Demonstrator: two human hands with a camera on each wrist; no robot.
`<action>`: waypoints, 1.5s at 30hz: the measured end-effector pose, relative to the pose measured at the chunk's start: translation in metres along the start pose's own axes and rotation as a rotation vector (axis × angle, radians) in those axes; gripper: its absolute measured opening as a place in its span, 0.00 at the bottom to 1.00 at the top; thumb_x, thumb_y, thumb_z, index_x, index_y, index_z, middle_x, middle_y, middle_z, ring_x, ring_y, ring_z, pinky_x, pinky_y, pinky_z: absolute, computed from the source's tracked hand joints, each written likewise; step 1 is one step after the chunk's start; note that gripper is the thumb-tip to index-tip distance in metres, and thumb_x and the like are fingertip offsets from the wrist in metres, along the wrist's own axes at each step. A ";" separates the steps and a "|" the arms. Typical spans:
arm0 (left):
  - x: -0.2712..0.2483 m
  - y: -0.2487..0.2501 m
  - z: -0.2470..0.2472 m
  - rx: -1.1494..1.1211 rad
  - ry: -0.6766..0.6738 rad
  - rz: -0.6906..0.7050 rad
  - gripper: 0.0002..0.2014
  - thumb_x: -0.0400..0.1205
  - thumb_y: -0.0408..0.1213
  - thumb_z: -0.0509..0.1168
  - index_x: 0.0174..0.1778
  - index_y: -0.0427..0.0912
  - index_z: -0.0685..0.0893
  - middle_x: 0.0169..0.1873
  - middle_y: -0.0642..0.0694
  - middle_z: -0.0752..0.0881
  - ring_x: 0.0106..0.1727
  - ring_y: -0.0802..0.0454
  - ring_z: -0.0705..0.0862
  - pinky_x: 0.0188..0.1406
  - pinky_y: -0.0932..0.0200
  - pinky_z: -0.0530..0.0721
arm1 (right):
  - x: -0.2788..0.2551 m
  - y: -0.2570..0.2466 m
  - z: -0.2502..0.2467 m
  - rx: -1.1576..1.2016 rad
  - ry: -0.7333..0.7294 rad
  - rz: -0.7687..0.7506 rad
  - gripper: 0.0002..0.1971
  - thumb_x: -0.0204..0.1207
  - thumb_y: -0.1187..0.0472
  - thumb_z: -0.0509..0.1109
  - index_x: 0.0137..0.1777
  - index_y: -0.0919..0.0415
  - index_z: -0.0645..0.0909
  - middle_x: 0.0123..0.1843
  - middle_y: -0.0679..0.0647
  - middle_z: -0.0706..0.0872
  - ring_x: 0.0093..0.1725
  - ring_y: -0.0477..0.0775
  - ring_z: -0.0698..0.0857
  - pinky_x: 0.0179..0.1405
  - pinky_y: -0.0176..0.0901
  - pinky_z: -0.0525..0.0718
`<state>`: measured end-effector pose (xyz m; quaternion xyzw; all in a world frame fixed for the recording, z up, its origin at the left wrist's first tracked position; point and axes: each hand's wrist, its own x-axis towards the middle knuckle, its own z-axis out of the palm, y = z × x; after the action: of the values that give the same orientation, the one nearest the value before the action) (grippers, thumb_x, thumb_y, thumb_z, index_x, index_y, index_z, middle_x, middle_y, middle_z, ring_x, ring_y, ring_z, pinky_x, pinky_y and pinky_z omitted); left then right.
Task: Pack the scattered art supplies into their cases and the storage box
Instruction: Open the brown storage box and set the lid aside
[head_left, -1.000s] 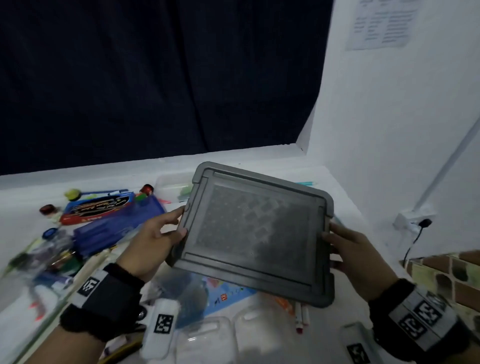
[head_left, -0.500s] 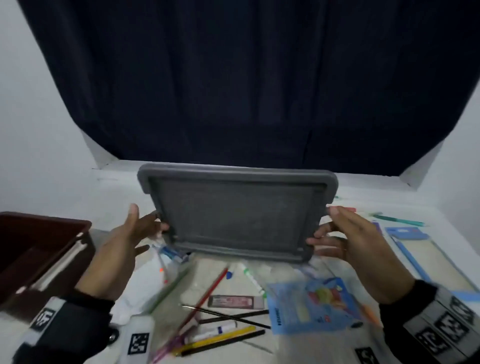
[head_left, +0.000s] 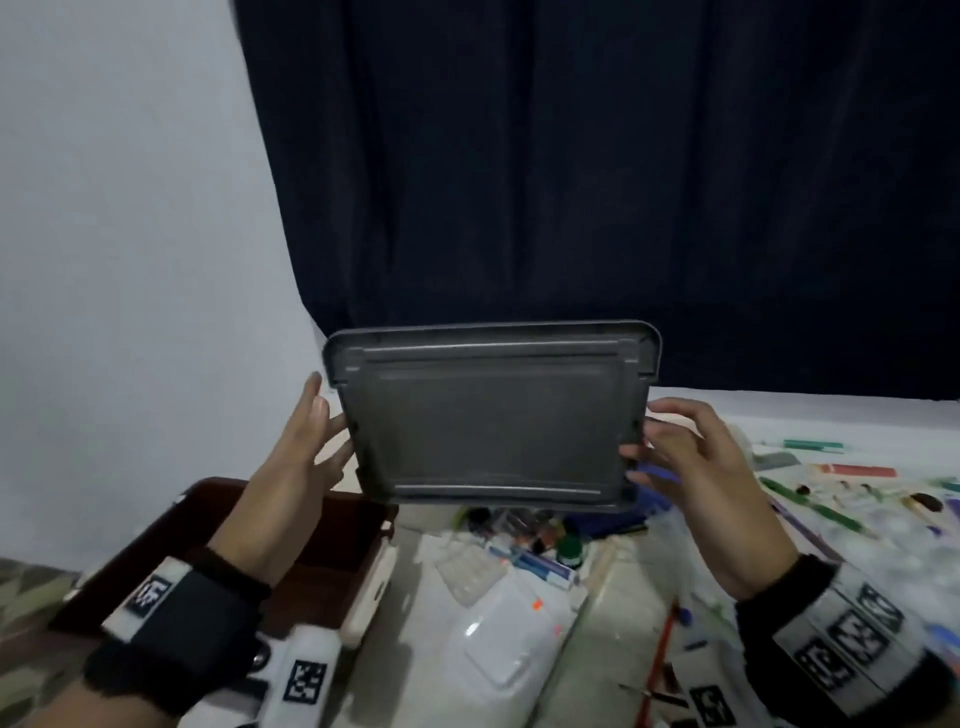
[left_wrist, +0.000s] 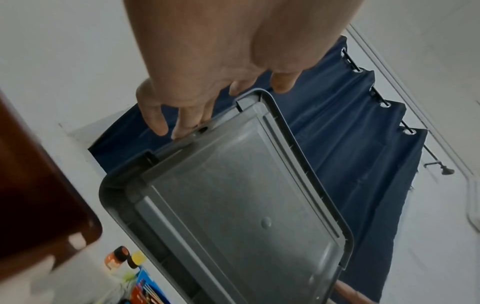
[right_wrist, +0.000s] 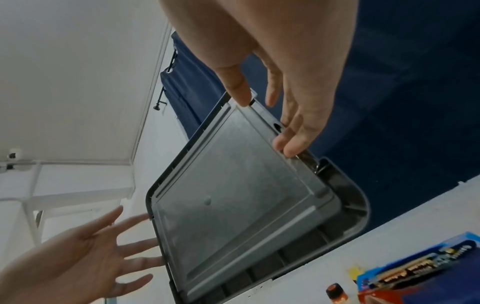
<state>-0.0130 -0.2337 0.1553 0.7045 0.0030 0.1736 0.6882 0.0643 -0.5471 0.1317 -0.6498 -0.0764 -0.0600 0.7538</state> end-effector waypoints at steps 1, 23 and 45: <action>0.005 0.005 -0.008 0.039 -0.013 0.024 0.22 0.84 0.63 0.49 0.76 0.80 0.61 0.73 0.63 0.78 0.76 0.57 0.75 0.73 0.51 0.65 | 0.000 0.000 0.014 0.005 -0.001 -0.006 0.12 0.84 0.63 0.64 0.65 0.53 0.77 0.57 0.65 0.86 0.53 0.59 0.89 0.60 0.54 0.86; 0.103 -0.034 -0.208 0.325 -0.119 -0.163 0.17 0.87 0.58 0.48 0.69 0.79 0.73 0.68 0.70 0.81 0.70 0.67 0.79 0.68 0.59 0.73 | 0.069 0.066 0.206 -0.309 -0.296 0.213 0.11 0.84 0.48 0.64 0.63 0.45 0.69 0.52 0.49 0.91 0.53 0.58 0.89 0.62 0.63 0.83; 0.101 -0.077 -0.313 0.502 -0.446 -0.352 0.40 0.67 0.78 0.60 0.75 0.66 0.73 0.68 0.68 0.81 0.72 0.71 0.74 0.81 0.48 0.67 | -0.013 0.070 0.255 -0.599 -0.255 0.405 0.13 0.85 0.56 0.61 0.66 0.57 0.78 0.69 0.58 0.78 0.54 0.28 0.79 0.44 0.25 0.81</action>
<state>0.0223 0.0978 0.1026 0.8604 0.0166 -0.1114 0.4970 0.0558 -0.2845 0.0977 -0.8456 -0.0185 0.1516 0.5115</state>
